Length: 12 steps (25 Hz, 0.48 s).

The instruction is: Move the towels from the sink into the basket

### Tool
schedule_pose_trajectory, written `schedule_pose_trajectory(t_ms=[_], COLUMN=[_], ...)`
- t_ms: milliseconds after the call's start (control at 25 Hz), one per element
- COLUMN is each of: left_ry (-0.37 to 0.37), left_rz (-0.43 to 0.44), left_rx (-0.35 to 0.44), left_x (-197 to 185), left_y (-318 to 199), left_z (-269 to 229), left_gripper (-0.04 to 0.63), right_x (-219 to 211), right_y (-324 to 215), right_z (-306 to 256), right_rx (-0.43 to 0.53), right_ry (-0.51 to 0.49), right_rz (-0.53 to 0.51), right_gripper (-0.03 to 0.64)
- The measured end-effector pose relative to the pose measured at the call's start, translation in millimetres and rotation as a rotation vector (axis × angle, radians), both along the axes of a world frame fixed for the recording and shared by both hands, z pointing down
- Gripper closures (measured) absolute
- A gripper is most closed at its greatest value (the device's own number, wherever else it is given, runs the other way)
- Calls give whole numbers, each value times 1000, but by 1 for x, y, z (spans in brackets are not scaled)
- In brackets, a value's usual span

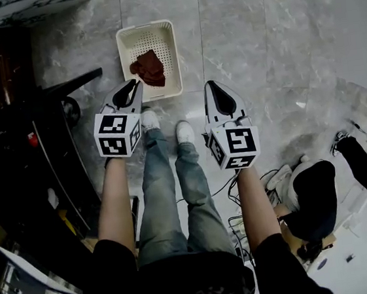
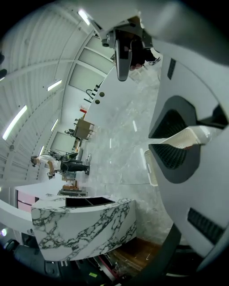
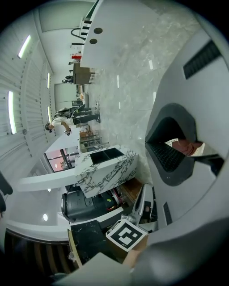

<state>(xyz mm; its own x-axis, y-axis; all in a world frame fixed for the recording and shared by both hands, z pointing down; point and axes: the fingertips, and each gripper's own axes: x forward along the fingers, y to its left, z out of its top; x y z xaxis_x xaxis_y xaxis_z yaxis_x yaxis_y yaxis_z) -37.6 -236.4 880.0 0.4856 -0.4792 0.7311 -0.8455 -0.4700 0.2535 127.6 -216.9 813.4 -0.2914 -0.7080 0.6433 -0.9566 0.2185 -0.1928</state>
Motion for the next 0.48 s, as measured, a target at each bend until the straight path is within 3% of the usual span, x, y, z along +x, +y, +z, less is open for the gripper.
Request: schedule_pose_trajectory(t_ms=[480], left_ry=[-18], left_rz=[7], left_rx=[105], left_x=[13], left_y=[5], left_z=[-94], left_gripper=[578], right_x=[16], right_y=[1], right_z=[-82], right_rx=[95], right_ry=[20], right_rz=[20], right_gripper=[601])
